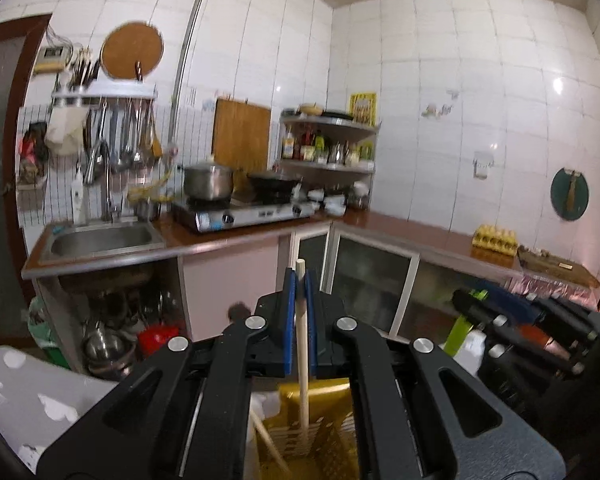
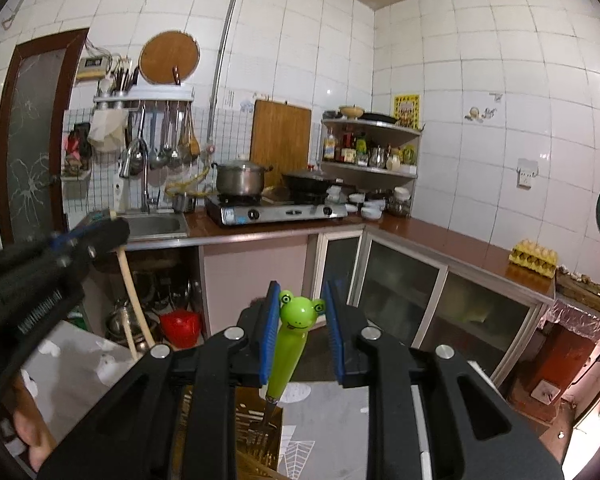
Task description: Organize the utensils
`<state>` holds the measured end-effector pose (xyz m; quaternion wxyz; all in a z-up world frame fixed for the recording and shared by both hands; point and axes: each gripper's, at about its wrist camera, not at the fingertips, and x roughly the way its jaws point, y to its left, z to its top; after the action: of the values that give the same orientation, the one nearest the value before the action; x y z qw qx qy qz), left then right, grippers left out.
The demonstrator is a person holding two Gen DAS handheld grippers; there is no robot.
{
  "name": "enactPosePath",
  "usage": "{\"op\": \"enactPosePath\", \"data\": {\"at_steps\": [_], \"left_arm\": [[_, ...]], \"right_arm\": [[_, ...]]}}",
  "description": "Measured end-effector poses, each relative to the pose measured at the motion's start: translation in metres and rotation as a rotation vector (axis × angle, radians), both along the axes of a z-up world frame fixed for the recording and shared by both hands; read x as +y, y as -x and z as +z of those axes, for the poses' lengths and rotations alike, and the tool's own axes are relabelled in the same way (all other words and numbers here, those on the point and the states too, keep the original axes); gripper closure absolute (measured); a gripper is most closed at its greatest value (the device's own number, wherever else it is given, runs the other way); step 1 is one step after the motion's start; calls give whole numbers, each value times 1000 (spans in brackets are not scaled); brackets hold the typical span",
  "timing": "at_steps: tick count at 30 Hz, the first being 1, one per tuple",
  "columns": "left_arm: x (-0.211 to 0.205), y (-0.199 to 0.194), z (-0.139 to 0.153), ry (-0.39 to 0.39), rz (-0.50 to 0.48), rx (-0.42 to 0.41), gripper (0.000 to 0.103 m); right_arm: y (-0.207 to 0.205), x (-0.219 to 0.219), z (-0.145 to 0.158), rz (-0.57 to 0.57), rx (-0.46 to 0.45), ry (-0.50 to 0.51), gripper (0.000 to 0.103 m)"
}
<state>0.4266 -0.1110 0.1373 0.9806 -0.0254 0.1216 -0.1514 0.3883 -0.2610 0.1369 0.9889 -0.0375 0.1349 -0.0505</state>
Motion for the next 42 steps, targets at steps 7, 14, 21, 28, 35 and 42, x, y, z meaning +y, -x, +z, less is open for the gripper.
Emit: {"op": "enactPosePath", "data": {"at_steps": [7, 14, 21, 28, 35, 42], "left_arm": [[18, -3, -36, -16, 33, 111, 99], [50, 32, -24, -13, 102, 136, 40], [86, 94, -5, -26, 163, 129, 4], [103, 131, -21, -60, 190, 187, 5], [109, 132, -73, -48, 204, 320, 5], [99, 123, -126, -96, 206, 444, 5]], "right_arm": [[-11, 3, -26, 29, 100, -11, 80], [-1, -4, -25, 23, 156, -56, 48], [57, -6, -4, -10, 131, -37, 39], [97, -1, -36, -24, 198, -54, 37], [103, 1, -97, -39, 316, -96, 37], [103, 7, -149, -51, 410, -128, 37]]}}
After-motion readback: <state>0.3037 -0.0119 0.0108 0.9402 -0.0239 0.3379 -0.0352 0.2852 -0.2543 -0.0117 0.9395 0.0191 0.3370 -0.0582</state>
